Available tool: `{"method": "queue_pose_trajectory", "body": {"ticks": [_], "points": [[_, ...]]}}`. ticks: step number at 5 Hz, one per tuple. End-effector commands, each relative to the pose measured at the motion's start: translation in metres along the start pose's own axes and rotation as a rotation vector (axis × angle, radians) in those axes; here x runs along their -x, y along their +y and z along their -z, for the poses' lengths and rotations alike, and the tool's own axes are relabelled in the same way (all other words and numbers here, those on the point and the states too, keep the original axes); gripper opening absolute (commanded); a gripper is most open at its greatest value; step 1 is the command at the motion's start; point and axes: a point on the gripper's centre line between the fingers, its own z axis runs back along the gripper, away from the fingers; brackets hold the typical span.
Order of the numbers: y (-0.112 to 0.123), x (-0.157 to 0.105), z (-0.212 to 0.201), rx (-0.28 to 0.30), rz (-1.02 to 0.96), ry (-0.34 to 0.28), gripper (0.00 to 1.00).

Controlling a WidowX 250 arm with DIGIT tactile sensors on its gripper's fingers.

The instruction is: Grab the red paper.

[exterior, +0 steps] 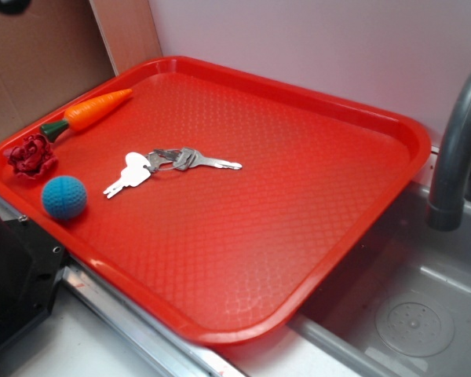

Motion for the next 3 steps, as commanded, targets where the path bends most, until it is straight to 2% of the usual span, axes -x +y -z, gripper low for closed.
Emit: {"method": "queue_pose_trajectory", "body": {"ticks": [1,2,3], "points": [[0.05,-0.005,0.048,-0.111,-0.205,-0.039,1.0],[0.069,-0.011,0.099,0.006,-0.157,-0.051,1.0],[0.08,-0.011,0.121,-0.013,-0.131,-0.028,1.0]]}}
